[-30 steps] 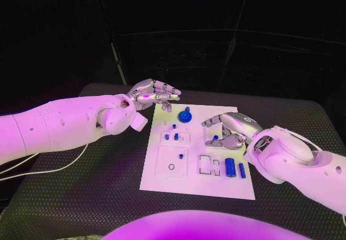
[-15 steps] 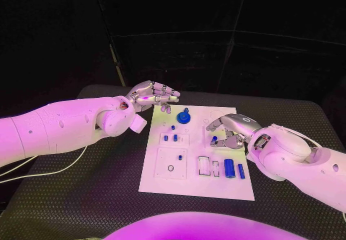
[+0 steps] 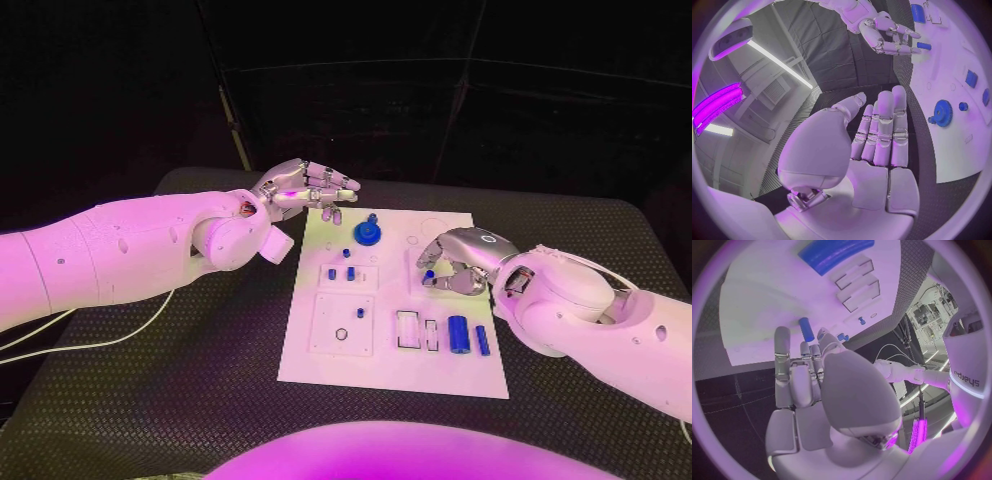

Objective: Assemble the parts on the task board

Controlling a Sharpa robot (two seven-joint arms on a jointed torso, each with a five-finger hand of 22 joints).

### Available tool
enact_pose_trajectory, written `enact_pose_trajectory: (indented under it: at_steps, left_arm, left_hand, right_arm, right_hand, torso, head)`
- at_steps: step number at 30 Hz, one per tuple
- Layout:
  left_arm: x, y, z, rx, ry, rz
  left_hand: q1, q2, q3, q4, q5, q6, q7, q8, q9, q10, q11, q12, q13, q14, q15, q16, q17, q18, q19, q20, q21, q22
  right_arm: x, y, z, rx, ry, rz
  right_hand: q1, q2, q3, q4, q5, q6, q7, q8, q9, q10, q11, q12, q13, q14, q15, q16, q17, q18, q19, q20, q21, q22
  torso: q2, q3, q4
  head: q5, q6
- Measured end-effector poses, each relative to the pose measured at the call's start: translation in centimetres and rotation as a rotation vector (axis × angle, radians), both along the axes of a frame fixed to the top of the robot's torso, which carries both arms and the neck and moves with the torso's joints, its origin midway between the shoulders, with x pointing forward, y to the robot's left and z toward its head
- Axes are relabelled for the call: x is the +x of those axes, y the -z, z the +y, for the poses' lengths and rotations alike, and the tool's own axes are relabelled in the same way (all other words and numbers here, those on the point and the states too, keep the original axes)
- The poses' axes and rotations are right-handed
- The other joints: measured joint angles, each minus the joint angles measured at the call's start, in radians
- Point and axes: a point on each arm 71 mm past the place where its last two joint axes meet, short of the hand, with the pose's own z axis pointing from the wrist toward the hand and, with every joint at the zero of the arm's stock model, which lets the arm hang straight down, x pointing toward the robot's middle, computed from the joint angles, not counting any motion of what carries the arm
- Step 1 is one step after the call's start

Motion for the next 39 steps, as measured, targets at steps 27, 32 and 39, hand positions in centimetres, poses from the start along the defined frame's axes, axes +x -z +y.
enact_pose_trajectory:
  at_steps: [27,32,39]
  left_arm:
    - [0.06,0.06,-0.03,0.002,0.001,0.002]
    - [0.08,0.08,-0.01,0.003,0.0,0.004]
    - [0.1,0.12,0.03,0.005,-0.001,0.005]
  left_hand:
    - [0.0,0.0,0.0,0.0,0.0,0.0,0.0,0.0,0.0,0.0,0.0,0.0,0.0,0.0,0.0,0.0,0.0,0.0,0.0,0.0,0.0,-0.001]
    - [0.0,0.0,0.0,0.0,0.0,0.0,0.0,0.0,0.0,0.0,0.0,0.0,0.0,0.0,0.0,0.0,0.0,0.0,0.0,0.0,0.0,-0.001]
    - [0.0,0.0,0.0,0.0,0.0,0.0,0.0,0.0,0.0,0.0,0.0,0.0,0.0,0.0,0.0,0.0,0.0,0.0,0.0,0.0,0.0,-0.001]
  right_arm:
    - [0.78,0.91,0.11,-0.066,0.004,0.011]
    - [0.8,0.92,0.23,-0.064,0.001,0.011]
    - [0.83,0.91,0.2,-0.056,-0.001,0.008]
  right_hand:
    - [0.021,0.008,0.155,-0.024,-0.02,0.075,-0.006,0.0,-0.006,0.129,-0.015,-0.034,0.001,-0.002,-0.016,0.023,0.03,0.0,0.021,-0.014,0.061,0.074]
    - [0.017,0.003,0.185,-0.026,-0.026,0.089,-0.011,0.0,-0.007,0.165,-0.022,-0.037,0.002,0.002,-0.02,0.028,0.04,0.0,0.025,-0.018,0.073,0.094]
    - [-0.003,-0.003,0.213,-0.027,-0.035,0.12,-0.023,0.009,-0.006,0.205,-0.034,-0.048,0.005,-0.002,-0.03,0.02,0.015,-0.009,0.077,-0.024,0.126,0.186]
  torso:
    - [0.0,0.0007,-0.0008]
    - [0.0,0.0007,-0.0004]
    - [0.0,0.0007,-0.0003]
  head:
    - [-0.007,-0.001]
    - [-0.009,0.003]
    - [-0.009,0.005]
